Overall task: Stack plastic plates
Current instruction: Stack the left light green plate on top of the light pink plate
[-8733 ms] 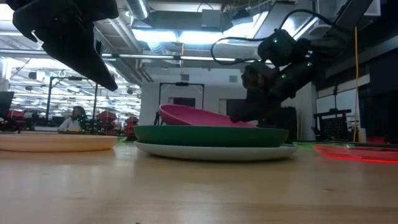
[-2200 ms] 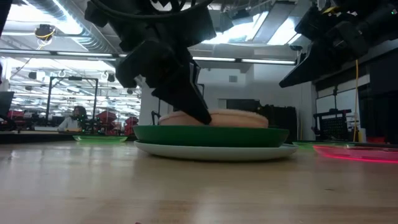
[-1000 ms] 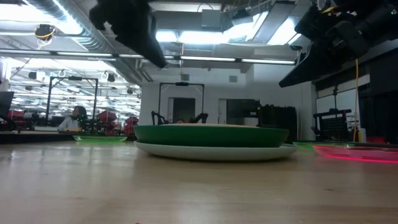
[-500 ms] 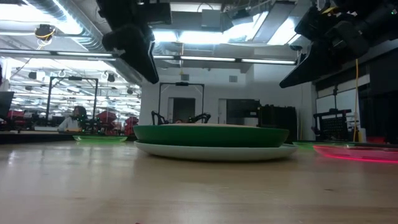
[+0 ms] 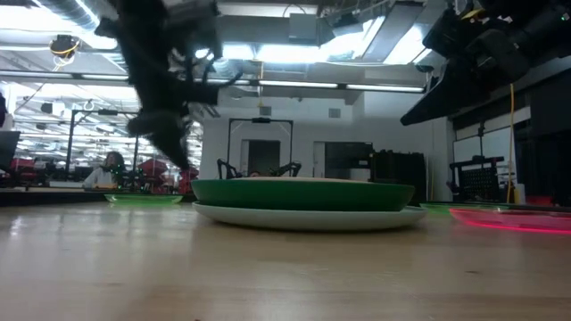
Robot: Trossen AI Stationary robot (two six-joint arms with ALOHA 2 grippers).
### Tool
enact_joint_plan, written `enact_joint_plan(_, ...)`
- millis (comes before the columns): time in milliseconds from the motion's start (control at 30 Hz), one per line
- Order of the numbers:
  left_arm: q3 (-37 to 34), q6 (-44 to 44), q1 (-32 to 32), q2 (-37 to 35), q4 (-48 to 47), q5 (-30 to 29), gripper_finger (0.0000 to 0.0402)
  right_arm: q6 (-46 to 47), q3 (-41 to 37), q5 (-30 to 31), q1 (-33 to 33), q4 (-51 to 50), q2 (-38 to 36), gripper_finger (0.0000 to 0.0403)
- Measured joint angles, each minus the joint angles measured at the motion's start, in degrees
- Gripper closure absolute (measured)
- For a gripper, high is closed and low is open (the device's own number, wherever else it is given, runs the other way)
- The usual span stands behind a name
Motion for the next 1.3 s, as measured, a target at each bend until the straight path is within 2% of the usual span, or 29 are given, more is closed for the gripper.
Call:
enact_joint_plan(100,-2.9,0.0,2.7,-1.5,1.4,3.9,0.0308,0.0,0.0,0.0,0.0,0.1,0.0,0.0285)
enact_joint_plan(200,-5.1,0.0,5.2,-3.7,1.5,5.0,0.0308,0.0,0.0,0.1,0.0,0.2,0.0,0.0285)
enact_joint_plan(400,-7.9,0.4,10.2,-7.3,1.6,4.5,0.0308,0.0,0.0,1.4,0.0,0.2,0.0,0.0285)
enact_joint_plan(767,-10.1,1.2,19.8,-7.4,1.8,-2.6,0.0308,0.0,0.0,1.4,0.0,0.2,0.0,0.0285)
enact_joint_plan(1067,-10.1,4.8,29.1,-7.2,1.7,1.5,0.0308,0.0,0.0,2.4,0.0,0.2,0.0,0.0285)
enact_joint_plan(1167,-10.1,7.4,30.8,-6.5,1.7,3.0,0.0308,0.0,0.0,2.4,0.0,0.2,0.0,0.0285)
enact_joint_plan(1300,-10.1,11.0,31.2,-5.4,2.3,2.2,0.0308,0.0,0.0,2.4,0.0,0.2,0.0,0.0285)
